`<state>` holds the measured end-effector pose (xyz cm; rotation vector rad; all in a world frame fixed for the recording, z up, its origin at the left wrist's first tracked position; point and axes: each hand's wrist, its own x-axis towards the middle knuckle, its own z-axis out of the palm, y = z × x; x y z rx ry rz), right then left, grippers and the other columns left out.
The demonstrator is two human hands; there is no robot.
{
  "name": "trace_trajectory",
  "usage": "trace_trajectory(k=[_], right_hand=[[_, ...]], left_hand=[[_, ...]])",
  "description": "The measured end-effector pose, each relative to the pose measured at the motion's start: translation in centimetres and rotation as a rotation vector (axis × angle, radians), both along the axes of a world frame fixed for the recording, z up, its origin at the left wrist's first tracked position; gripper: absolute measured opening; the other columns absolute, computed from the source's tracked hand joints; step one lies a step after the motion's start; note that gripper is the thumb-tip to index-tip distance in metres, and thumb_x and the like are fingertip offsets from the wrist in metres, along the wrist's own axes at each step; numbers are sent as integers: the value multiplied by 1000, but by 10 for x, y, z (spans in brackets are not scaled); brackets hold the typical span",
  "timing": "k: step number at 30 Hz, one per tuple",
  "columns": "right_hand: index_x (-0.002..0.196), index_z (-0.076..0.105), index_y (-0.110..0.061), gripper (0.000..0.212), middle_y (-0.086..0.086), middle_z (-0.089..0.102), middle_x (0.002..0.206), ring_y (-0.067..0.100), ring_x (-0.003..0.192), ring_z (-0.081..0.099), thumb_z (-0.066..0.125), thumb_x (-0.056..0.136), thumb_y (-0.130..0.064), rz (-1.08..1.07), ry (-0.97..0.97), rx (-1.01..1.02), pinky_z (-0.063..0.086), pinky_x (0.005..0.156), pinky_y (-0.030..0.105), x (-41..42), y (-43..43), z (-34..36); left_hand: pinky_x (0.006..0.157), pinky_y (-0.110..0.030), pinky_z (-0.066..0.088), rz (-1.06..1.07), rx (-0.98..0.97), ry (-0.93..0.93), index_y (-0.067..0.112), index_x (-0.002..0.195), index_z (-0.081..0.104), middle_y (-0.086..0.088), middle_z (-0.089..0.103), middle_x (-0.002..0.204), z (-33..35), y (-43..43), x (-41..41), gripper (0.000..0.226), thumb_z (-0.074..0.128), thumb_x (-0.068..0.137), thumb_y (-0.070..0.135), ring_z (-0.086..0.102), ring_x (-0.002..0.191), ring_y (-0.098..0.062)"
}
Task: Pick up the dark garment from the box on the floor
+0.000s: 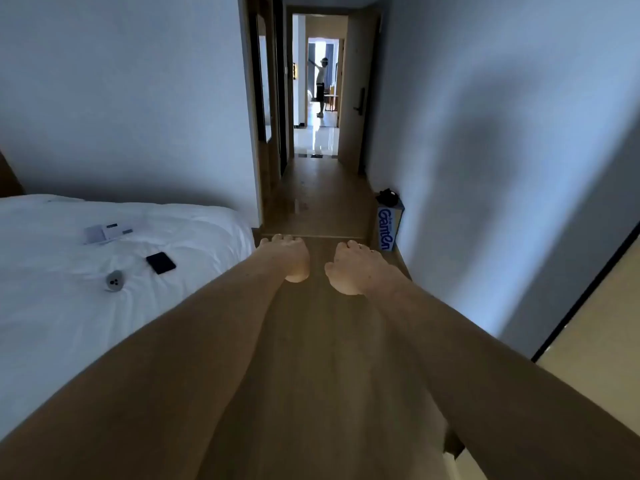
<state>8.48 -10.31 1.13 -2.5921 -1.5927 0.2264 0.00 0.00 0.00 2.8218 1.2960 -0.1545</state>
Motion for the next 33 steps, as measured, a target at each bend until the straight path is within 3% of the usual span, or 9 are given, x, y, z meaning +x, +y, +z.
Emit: trace_trajectory(k=[7, 19, 24, 33], right_hand=[[141, 32, -4, 50, 16, 35, 145, 31, 132, 35, 37, 99, -31, -4, 21, -8, 28, 108, 44, 64, 48, -10], [143, 28, -1, 53, 18, 33, 145, 33, 133, 33, 34, 100, -32, -5, -20, -50, 28, 107, 44, 211, 159, -5], [141, 30, -1, 53, 17, 34, 144, 32, 132, 33, 32, 100, -33, -10, -21, -71, 28, 106, 43, 255, 206, -10], [139, 33, -3, 49, 16, 37, 141, 32, 129, 36, 34, 99, -30, -69, -24, -68, 30, 104, 44, 328, 332, -20]], left_hand=[[116, -49, 10, -16, -38, 56, 13, 151, 14, -9, 11, 159, -9, 49, 62, 61, 45, 100, 24, 5, 146, -31], [115, -49, 20, -12, -30, 66, 11, 148, 24, -12, 26, 153, 2, 151, 206, 58, 49, 96, 17, 20, 143, -32], [116, -49, 17, 1, -45, 109, 10, 150, 20, -13, 24, 154, -2, 199, 252, 62, 48, 95, 16, 18, 143, -32], [113, -47, 23, -43, -40, 133, 9, 147, 25, -13, 32, 149, -6, 326, 328, 54, 43, 96, 14, 30, 136, -32]])
